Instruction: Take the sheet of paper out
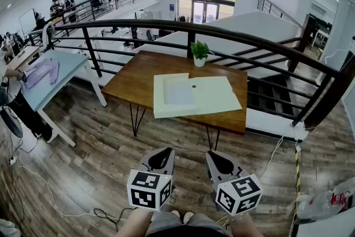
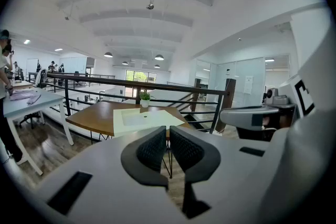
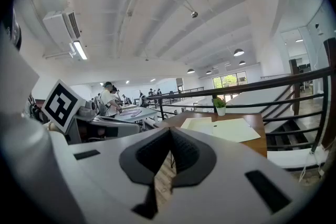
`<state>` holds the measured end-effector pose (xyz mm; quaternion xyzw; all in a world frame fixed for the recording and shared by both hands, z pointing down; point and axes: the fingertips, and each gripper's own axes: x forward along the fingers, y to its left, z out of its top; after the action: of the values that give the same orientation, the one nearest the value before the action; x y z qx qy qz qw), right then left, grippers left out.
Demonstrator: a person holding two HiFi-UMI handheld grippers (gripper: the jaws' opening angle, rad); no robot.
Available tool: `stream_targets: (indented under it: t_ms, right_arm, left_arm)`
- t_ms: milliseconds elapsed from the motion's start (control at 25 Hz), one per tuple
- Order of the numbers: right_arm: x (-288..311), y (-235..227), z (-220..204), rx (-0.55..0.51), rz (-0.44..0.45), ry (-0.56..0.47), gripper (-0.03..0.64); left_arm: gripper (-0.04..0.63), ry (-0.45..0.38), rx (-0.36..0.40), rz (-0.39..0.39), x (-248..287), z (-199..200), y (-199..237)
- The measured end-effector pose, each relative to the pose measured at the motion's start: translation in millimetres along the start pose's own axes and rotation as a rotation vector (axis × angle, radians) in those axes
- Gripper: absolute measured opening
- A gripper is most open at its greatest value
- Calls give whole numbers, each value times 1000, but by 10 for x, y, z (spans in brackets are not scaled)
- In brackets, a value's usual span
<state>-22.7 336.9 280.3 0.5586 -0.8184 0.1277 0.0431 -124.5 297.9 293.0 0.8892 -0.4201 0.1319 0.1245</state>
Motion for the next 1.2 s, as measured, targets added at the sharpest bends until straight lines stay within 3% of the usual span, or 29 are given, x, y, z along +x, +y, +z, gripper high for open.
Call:
stream_targets:
  t_ms: [320, 560, 720, 1200]
  right_arm:
    - [26, 8, -9, -22, 30, 16, 26]
    - [32, -11, 51, 14, 90, -32, 28]
    - [38, -28, 0, 5, 137, -12, 28]
    - [166, -416, -199, 11, 121, 46, 28]
  left_arm:
    - [32, 30, -11, -6, 48, -97, -90]
    - [32, 25, -37, -6, 109, -96, -119]
    - [32, 16, -76, -14, 145, -100, -153]
    - [32, 34, -112, -18, 540, -156, -142]
